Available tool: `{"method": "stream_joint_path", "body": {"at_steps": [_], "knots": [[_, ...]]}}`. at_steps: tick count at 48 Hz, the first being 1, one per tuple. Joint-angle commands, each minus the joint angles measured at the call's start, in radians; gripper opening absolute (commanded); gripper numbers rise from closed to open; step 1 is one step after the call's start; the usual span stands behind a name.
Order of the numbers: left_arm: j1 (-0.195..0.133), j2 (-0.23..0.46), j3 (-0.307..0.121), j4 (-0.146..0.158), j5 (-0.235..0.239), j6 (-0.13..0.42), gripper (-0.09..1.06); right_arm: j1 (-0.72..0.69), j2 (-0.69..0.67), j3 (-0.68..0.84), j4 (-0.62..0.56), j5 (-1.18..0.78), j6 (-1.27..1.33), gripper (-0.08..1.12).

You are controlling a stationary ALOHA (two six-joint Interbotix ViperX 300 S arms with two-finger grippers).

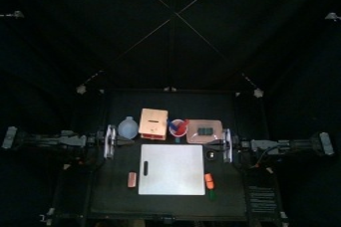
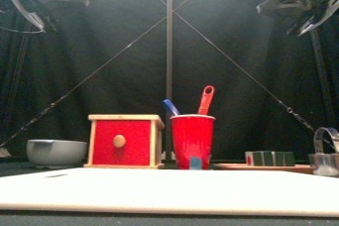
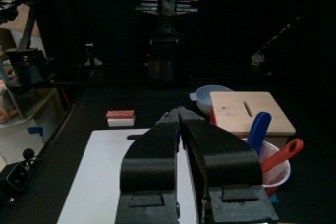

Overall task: Place sushi on board then cut the sushi with the knife then place the pieces on the plate
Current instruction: Place the sushi on the board

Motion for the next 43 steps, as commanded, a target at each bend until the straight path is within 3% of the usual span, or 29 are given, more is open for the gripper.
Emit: {"method": "stream_joint_path", "body": {"at_steps": [1,13,29,35,43], "knots": [[0.005,0.048,-0.011,-0.002,-0.009,0.005,-0.05,-0.002,0.014,-0.006,0.026,0.014,0.015,0.00],[-0.002,0.143,-0.012,0.003,-0.012,0.006,-0.02,-0.055,0.061,-0.040,0.133,0.247,0.040,0.03],[-0.003,0.215,-0.009,0.008,-0.018,0.006,-0.02,-0.273,0.176,-0.130,0.117,0.589,0.031,0.08],[-0.002,0.215,-0.009,0.006,-0.018,0.006,-0.02,-0.334,0.204,-0.144,0.074,0.658,0.031,0.21],[0.002,0.215,-0.006,0.006,-0.018,0.006,-0.02,-0.416,0.244,-0.155,0.029,0.696,0.025,0.54]]}}
